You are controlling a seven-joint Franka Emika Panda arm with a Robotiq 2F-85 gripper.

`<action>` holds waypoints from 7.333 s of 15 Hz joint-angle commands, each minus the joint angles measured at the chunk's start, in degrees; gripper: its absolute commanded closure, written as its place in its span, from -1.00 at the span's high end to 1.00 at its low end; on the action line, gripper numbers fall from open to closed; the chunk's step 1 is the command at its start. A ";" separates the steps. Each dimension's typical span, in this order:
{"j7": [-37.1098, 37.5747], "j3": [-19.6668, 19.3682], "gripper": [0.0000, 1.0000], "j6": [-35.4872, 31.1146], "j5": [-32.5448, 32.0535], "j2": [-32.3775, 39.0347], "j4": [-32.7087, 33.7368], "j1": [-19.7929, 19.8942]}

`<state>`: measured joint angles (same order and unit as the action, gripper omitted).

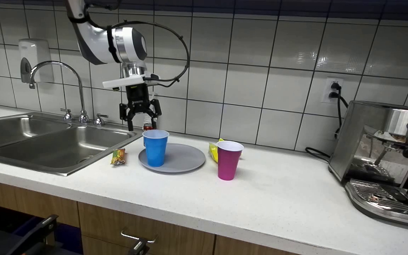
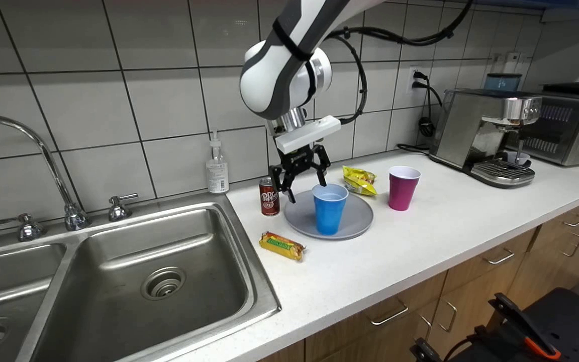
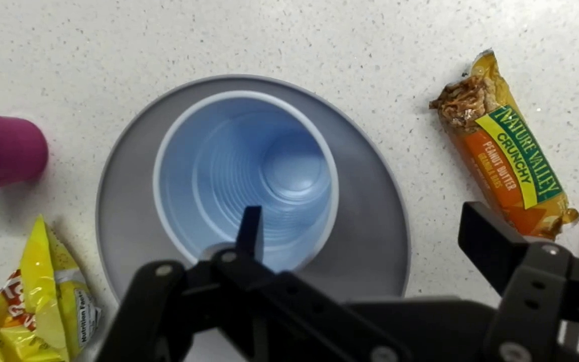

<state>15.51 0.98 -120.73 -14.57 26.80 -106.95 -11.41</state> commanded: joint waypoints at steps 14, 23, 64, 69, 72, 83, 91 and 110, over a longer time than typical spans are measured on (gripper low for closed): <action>1.60 -3.69 1.00 -9.32 0.56 -12.58 -12.17 5.91; 1.54 -5.68 1.00 -8.65 -0.20 -14.85 -13.78 9.12; 1.71 -11.55 1.00 -10.80 9.91 4.61 5.63 17.37; 1.31 -11.95 1.00 -11.31 9.53 4.34 4.68 17.89; 1.20 -12.03 1.00 -11.45 9.47 3.93 3.88 18.10; 1.72 -12.27 1.00 -11.06 9.03 4.21 3.93 17.52; 3.99 -12.49 1.00 -14.13 8.35 5.35 2.81 15.45; 2.39 -12.78 -1.00 -17.10 8.61 5.55 1.86 15.81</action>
<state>18.25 -11.42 -137.02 -6.07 33.02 -104.30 4.47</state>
